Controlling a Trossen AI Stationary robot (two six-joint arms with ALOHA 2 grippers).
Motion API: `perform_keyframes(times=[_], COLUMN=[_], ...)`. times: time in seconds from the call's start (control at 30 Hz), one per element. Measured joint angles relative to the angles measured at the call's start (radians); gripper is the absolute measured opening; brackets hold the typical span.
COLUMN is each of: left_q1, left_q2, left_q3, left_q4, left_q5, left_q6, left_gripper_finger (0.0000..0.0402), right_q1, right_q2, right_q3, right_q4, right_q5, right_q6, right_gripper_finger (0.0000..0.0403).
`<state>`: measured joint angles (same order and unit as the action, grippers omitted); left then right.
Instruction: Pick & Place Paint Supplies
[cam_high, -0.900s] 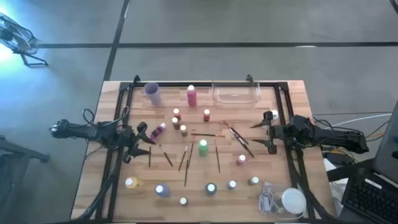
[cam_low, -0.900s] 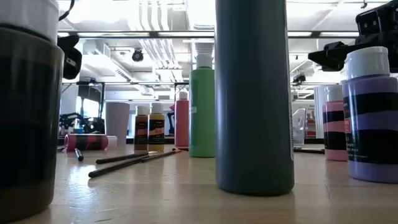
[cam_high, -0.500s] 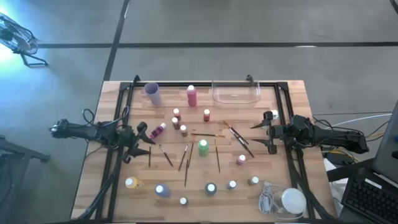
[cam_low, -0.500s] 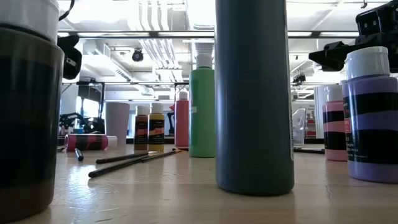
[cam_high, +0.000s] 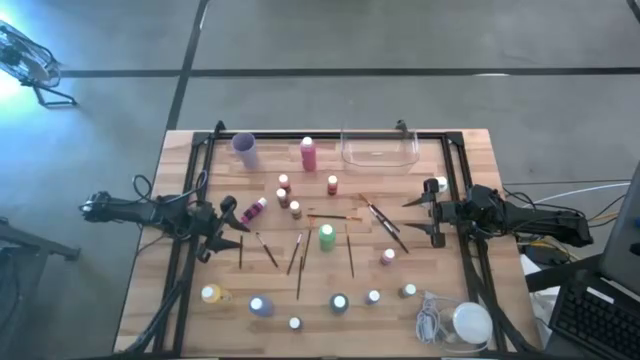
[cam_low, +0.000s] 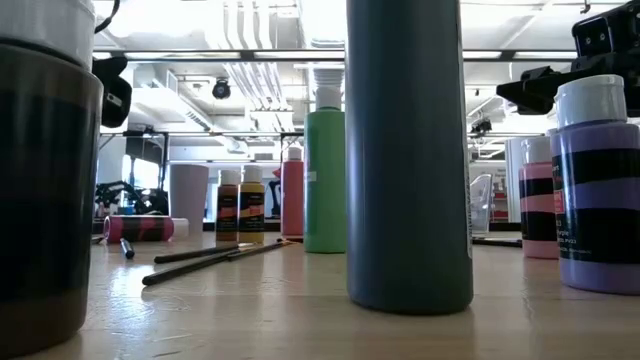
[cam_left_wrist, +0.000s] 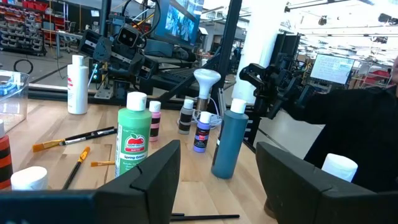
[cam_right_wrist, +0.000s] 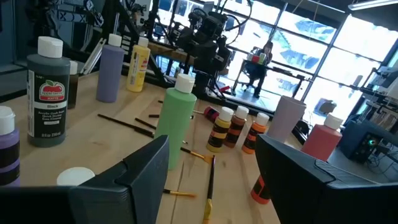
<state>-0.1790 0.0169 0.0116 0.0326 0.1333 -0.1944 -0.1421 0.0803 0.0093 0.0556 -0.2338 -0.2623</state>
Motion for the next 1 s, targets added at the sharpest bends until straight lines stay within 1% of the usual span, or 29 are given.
perform_keyframes(times=[0.67,0.7,0.83,0.9,1.0], left_q1=[0.0,0.0,0.0,0.0,0.0], left_q2=[0.0,0.0,0.0,0.0,0.0], left_q3=[0.0,0.0,0.0,0.0,0.0], left_q4=[0.0,0.0,0.0,0.0,0.0], left_q5=[0.0,0.0,0.0,0.0,0.0], left_q6=[0.0,0.0,0.0,0.0,0.0], left_gripper_finger=[0.0216,0.0216,0.0216,0.0216,0.0216], right_q1=[0.0,0.0,-0.001,0.0,0.0], right_q2=[0.0,0.0,0.0,0.0,0.0], right_q3=[0.0,0.0,0.0,0.0,0.0], right_q4=[0.0,0.001,0.03,0.041,0.041], right_q5=[0.0,0.005,0.05,0.051,0.051], right_q6=[-0.007,-0.043,-0.274,-0.307,-0.314], right_gripper_finger=[0.0306,0.0308,0.032,0.0325,0.0333])
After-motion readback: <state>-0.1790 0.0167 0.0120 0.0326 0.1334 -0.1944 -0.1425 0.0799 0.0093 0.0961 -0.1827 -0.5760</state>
